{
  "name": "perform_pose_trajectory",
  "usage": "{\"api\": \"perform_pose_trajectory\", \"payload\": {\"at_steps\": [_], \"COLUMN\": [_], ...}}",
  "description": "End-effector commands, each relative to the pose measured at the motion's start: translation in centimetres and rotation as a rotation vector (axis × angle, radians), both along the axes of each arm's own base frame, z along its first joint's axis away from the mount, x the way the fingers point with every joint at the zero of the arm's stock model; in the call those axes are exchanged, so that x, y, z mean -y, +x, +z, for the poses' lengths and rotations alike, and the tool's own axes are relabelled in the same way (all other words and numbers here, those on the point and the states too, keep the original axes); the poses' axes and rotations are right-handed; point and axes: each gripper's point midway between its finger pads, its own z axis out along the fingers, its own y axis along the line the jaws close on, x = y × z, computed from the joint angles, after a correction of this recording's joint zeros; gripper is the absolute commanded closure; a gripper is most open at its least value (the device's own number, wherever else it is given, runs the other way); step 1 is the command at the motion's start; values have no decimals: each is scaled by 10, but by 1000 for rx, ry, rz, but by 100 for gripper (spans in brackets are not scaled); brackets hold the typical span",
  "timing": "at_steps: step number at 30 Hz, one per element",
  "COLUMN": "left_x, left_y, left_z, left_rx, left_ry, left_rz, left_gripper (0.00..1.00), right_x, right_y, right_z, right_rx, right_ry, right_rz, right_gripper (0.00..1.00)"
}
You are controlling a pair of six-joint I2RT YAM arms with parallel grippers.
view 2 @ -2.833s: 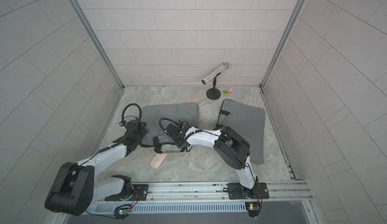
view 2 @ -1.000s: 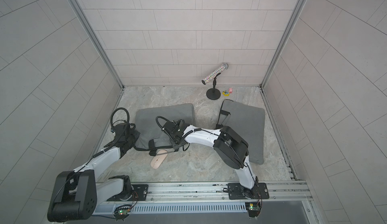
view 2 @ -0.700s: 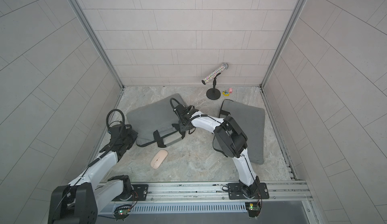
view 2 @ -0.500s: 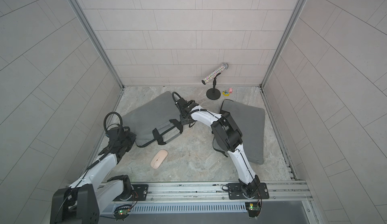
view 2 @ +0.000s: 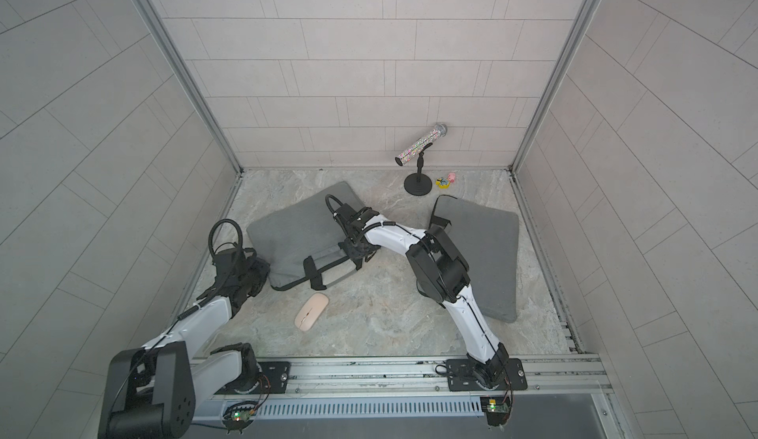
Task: Put the mouse into the laptop bag
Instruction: Unzip the zipper on the zippered laptop bag.
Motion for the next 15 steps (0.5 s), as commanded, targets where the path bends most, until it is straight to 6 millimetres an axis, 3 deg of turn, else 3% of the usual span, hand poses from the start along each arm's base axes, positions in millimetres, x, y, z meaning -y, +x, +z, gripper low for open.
{"api": "perform_pose_trajectory", "payload": {"at_steps": [1,3,4,6,7,8,12,15], "left_x": [11,10,10,12,14,17,42,53], "left_y": [6,5,3,0,-3,-9,-35,-44], "left_z": [12,14,16,27,33,39,54,52], "left_rx": [54,45,38,37,26,4,-10,14], "left_ry": [-27,-18,-14,-14,-20,-31,-145,-172], "left_rz": [-54,-54,-52,-64,-73,-85,-142,-150], "left_gripper": [100,90,75,26,10,2,0,0], "right_x": [-19,-16,-14,-9,-8,-6,4,4], "right_y": [-22,-22,-20,-15,-12,-7,15,26], "right_z": [18,22,25,30,33,36,46,54], "right_rx": [-34,-19,-8,7,15,27,56,66], "right_ry": [74,72,72,71,78,82,96,130], "right_rz": [57,52,45,27,21,12,-36,-43], "right_gripper": [100,100,100,100,100,100,100,100]}}
